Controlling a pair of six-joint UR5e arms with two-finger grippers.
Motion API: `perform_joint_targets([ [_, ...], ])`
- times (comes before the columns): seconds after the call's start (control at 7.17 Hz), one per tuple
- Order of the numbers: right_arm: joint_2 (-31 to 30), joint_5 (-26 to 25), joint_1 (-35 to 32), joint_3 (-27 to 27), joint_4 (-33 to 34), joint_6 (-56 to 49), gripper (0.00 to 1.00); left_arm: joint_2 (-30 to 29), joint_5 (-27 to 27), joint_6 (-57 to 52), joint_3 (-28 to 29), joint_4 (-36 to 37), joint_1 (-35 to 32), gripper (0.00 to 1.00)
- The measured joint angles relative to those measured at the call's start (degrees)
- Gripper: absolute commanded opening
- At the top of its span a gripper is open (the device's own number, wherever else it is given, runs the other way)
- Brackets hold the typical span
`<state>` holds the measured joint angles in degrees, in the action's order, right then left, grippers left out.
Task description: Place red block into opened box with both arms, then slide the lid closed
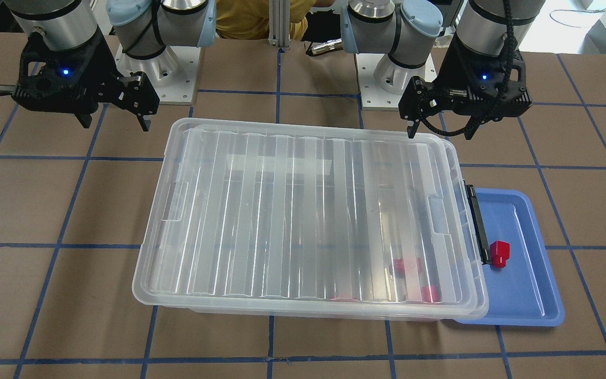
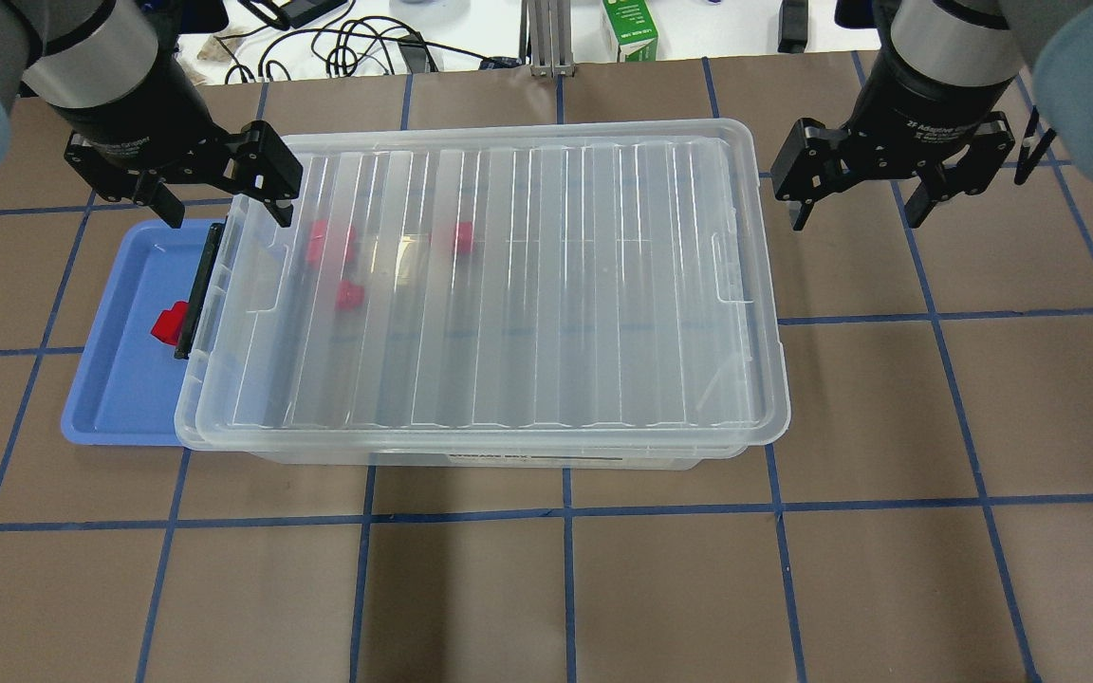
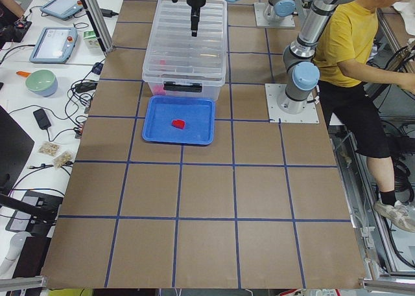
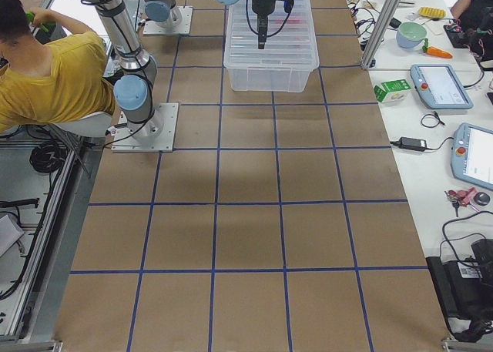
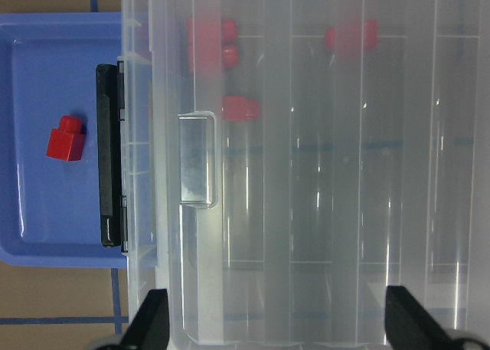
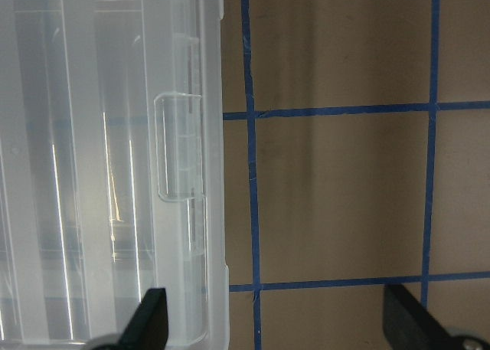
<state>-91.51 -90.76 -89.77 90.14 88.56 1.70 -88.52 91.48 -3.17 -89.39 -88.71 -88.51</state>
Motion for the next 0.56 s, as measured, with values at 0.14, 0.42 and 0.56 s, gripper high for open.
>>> perform_joint_targets([
  [0.14,0.0,0.0,0.0,0.0,-0.1,0.0,1.0,0.0,0.0,0.0,0.0,-0.1,0.0,1.0],
  [0.42,0.0,0.0,0.0,0.1,-0.4,0.0,1.0,0.0,0.0,0.0,0.0,-0.2,0.0,1.0],
  [0.56,-0.1,0.0,0.0,0.0,-0.4,0.1,1.0,-0.1,0.0,0.1,0.0,-0.3,0.0,1.0],
])
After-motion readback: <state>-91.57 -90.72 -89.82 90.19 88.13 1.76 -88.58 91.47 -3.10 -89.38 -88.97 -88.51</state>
